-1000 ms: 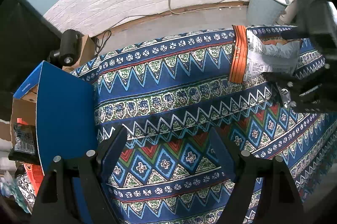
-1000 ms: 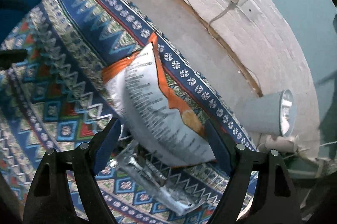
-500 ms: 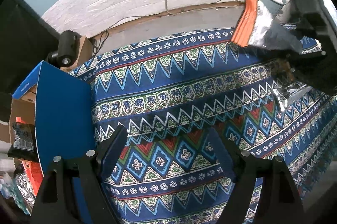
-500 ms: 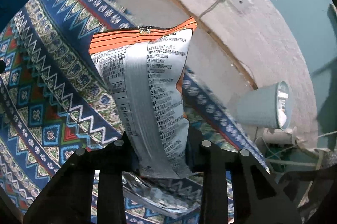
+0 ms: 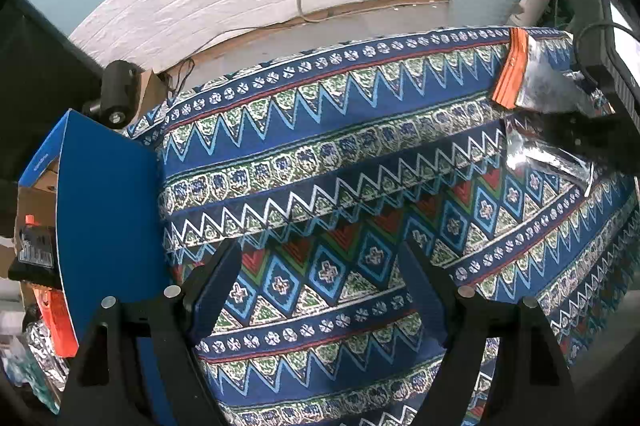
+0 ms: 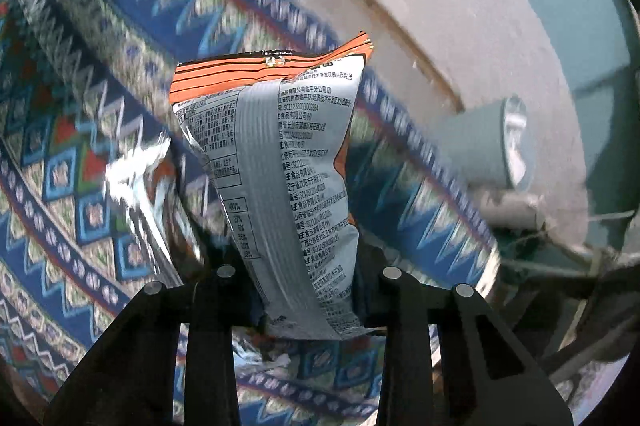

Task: Organize snacks
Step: 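Grasp the white-orange chip bag with the right tool while the left tool reaches for a silver bar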

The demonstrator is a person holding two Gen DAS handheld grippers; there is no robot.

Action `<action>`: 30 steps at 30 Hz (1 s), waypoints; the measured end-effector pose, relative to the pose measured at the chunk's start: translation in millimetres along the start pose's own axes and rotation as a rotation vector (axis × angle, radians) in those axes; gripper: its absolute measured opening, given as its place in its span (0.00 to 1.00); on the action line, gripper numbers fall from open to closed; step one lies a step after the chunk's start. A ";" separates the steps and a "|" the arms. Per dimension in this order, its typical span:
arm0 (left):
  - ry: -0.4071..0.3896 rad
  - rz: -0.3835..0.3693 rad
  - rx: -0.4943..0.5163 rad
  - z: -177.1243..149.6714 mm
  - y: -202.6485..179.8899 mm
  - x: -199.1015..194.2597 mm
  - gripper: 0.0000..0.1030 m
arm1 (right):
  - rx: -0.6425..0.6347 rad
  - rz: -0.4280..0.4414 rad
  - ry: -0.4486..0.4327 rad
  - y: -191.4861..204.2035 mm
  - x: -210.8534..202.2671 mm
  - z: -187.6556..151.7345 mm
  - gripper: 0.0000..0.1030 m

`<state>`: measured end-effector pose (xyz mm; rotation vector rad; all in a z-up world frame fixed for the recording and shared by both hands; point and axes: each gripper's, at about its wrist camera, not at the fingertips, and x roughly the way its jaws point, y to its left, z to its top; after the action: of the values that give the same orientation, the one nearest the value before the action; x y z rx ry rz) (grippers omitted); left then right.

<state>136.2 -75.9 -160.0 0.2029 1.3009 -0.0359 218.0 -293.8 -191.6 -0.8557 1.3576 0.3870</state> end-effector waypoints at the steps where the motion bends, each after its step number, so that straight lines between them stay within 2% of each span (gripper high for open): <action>1: 0.000 0.001 0.004 -1.1 -1.4 -1.3 0.79 | 0.018 0.014 0.008 0.1 0.1 -4.7 0.30; 8: 0.014 -0.021 0.003 -8.9 -10.2 -8.1 0.79 | 0.165 0.116 0.047 11.3 -6.3 -31.1 0.30; 18: 0.026 -0.017 -0.002 -23.9 -8.6 -14.3 0.79 | 0.360 0.296 0.079 54.8 -23.1 -32.8 0.30; 24: 0.044 -0.028 -0.023 -30.9 -6.5 -13.2 0.79 | 0.348 0.375 0.056 100.2 -40.5 -25.5 0.30; 30: 0.080 -0.067 -0.063 -32.9 -18.4 -6.4 0.79 | 0.299 0.358 0.028 135.2 -56.4 -24.1 0.30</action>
<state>100.5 -89.0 -164.5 0.1080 1.3862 -0.0446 95.8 -210.5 -179.2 -0.3715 1.5514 0.4342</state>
